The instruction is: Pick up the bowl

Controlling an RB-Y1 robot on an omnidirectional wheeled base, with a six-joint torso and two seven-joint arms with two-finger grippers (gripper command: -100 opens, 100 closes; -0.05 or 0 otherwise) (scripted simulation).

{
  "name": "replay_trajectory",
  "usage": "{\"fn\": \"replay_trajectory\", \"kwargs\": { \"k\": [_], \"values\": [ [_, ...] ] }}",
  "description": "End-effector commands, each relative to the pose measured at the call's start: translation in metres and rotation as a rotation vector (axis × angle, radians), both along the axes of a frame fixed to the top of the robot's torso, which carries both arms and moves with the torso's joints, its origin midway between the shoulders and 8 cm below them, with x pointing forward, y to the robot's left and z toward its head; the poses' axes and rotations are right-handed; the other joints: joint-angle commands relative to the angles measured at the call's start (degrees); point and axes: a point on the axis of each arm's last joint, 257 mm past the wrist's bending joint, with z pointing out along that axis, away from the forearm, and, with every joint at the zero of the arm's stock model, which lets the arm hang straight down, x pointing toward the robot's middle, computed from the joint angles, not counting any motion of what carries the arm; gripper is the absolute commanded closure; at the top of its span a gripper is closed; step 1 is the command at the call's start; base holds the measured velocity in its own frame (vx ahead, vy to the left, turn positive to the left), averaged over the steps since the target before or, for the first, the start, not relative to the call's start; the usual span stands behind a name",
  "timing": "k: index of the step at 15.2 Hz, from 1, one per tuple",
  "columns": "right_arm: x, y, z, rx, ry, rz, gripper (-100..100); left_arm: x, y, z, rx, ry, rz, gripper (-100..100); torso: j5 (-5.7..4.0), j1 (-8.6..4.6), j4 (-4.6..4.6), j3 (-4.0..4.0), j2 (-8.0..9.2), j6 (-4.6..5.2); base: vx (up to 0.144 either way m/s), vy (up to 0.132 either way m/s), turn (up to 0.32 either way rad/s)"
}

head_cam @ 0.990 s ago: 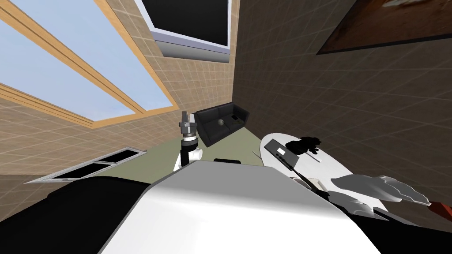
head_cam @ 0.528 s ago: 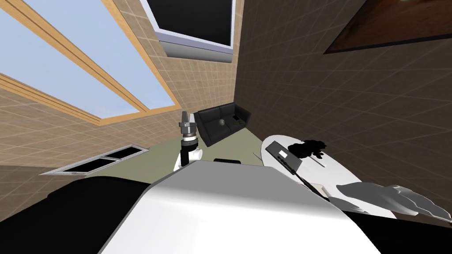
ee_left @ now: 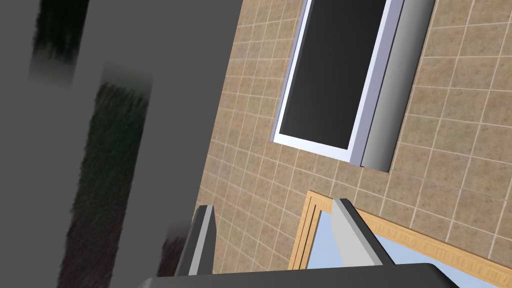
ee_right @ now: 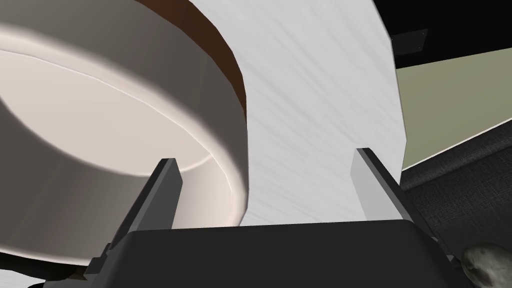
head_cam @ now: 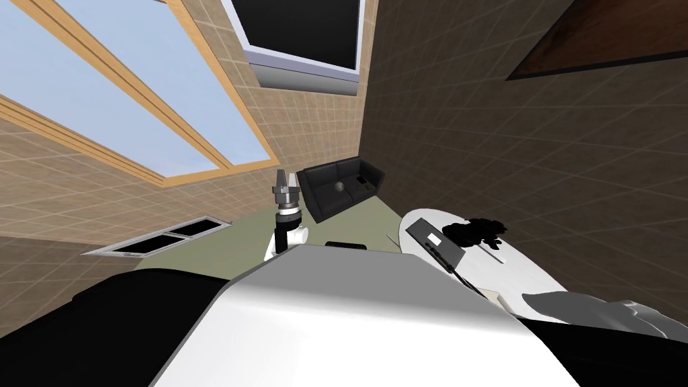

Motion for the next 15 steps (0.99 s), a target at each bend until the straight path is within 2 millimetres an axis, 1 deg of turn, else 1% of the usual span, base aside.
{"fn": "replay_trajectory", "kwargs": {
  "k": [1, 2, 4, 5, 7, 8, 10, 11, 13, 14, 15],
  "values": [
    [0.003, -0.002, 0.002, -0.007, -0.016, -0.015, -100, 0.000, 0.000, 0.000, 0.000, 0.000, 0.000, 0, 0.00, 0.00, 0.00, 0.00, 0.00, 0.00, 0.014, -0.015, 0.034],
    [-0.017, 0.006, -0.003, 0.000, 0.009, -0.011, -100, 0.000, 0.000, 0.000, 0.000, 0.000, 0.000, 0, 0.00, 0.00, 0.00, 0.00, 0.00, 0.00, 0.021, -0.017, 0.079],
    [-0.009, 0.000, 0.000, -0.010, -0.016, -0.029, -100, 0.000, 0.000, 0.000, 0.000, 0.000, 0.000, 0, 0.00, 0.00, 0.00, 0.00, 0.00, 0.00, 0.018, -0.017, 0.052],
    [-0.029, 0.008, -0.004, -0.003, 0.011, -0.025, -100, 0.000, 0.000, 0.000, 0.000, 0.000, 0.000, 0, 0.00, 0.00, 0.00, 0.00, 0.00, 0.00, 0.015, -0.019, 0.085],
    [-0.021, 0.002, -0.001, -0.014, -0.014, -0.044, -100, 0.000, 0.000, 0.000, 0.000, 0.000, 0.000, 0, 0.00, -0.01, 0.00, 0.00, 0.00, 0.00, 0.017, -0.018, 0.057],
    [-0.042, 0.010, -0.005, -0.009, 0.014, -0.040, -100, 0.000, 0.000, 0.000, 0.000, 0.000, 0.000, 0, 0.00, 0.00, 0.00, 0.00, 0.01, 0.01, 0.016, -0.019, 0.071],
    [-0.034, 0.002, -0.001, -0.021, -0.012, -0.060, -100, 0.000, 0.000, 0.000, 0.000, 0.000, 0.000, 0, 0.00, -0.01, 0.00, 0.01, 0.01, 0.01, 0.016, -0.018, 0.053],
    [-0.057, 0.011, -0.005, -0.014, 0.020, -0.054, -100, 0.000, 0.000, 0.000, 0.000, 0.000, 0.000, 0, 0.00, 0.00, 0.00, 0.01, 0.01, 0.01, 0.018, -0.017, 0.087],
    [-0.047, 0.002, -0.001, -0.029, -0.008, -0.077, -100, 0.000, 0.000, 0.000, 0.000, 0.000, 0.000, 0, 0.00, 0.00, 0.00, 0.00, 0.01, 0.00, 0.018, -0.019, 0.050],
    [-0.049, 0.005, -0.001, -0.025, 0.001, -0.069, -100, 0.000, 0.000, 0.000, 0.000, 0.000, 0.000, 0, 0.00, 0.00, 0.00, 0.00, 0.00, 0.00, 0.007, -0.008, 0.006],
    [-0.048, 0.004, -0.001, -0.026, -0.001, -0.069, 100, 0.000, 0.000, 0.000, 0.000, 0.000, 0.000, 0, 0.00, 0.02, 0.00, 0.01, 0.01, 0.01, 0.000, 0.000, 0.000]
  ]
}}
